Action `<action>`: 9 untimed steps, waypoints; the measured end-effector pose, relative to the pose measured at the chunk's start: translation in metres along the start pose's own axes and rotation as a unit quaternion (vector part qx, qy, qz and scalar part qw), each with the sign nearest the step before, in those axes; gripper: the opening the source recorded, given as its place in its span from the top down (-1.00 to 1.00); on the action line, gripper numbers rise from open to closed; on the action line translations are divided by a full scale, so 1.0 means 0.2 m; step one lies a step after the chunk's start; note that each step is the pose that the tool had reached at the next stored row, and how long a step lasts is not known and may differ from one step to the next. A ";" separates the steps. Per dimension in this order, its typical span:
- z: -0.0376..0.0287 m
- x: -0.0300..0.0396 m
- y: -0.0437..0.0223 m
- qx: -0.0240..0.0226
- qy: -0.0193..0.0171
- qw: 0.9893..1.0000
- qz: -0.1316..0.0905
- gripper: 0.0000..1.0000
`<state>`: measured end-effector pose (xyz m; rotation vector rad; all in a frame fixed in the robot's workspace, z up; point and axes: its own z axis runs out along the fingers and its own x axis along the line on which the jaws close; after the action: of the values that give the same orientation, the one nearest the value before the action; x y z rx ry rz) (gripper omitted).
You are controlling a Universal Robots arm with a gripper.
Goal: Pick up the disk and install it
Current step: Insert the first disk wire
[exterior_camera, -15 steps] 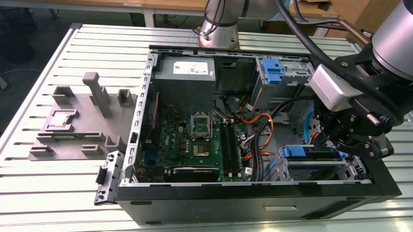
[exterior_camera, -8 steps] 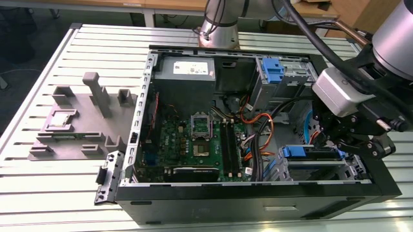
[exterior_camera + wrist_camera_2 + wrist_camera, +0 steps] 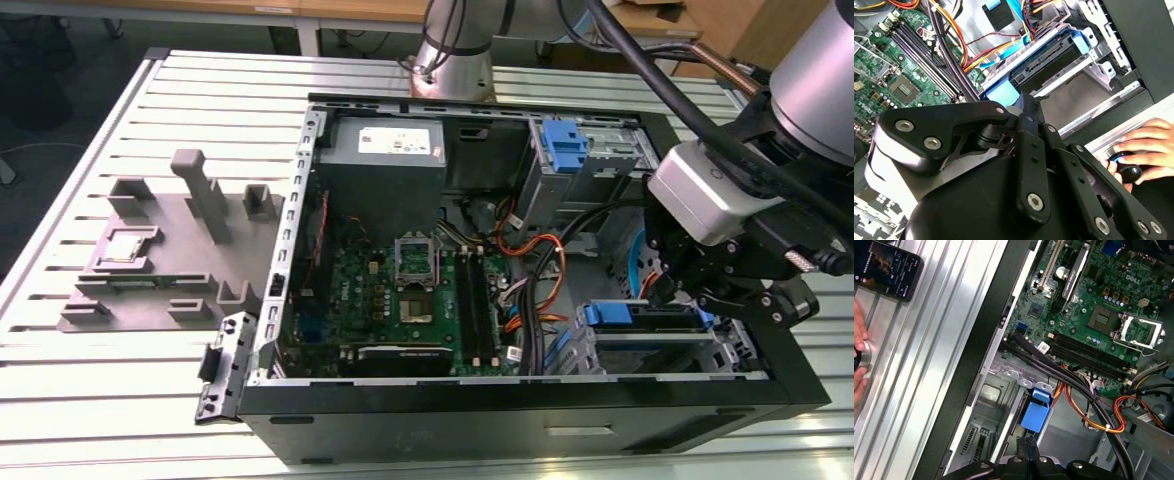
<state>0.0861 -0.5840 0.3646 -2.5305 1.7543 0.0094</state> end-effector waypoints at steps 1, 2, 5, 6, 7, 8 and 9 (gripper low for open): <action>0.000 0.000 0.000 0.000 0.000 1.000 0.000 0.80; 0.000 0.000 0.000 0.000 0.000 1.000 0.000 0.80; 0.000 0.000 0.000 0.000 0.000 1.000 0.000 0.80; 0.000 0.000 0.000 0.000 0.000 1.000 0.000 0.80; 0.000 0.000 0.000 0.000 0.000 1.000 0.000 0.80; 0.000 0.000 0.000 0.000 0.000 1.000 -0.001 0.80; 0.000 0.000 0.000 0.000 0.000 1.000 -0.004 0.80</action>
<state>0.0861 -0.5840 0.3645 -2.5378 1.7437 0.0100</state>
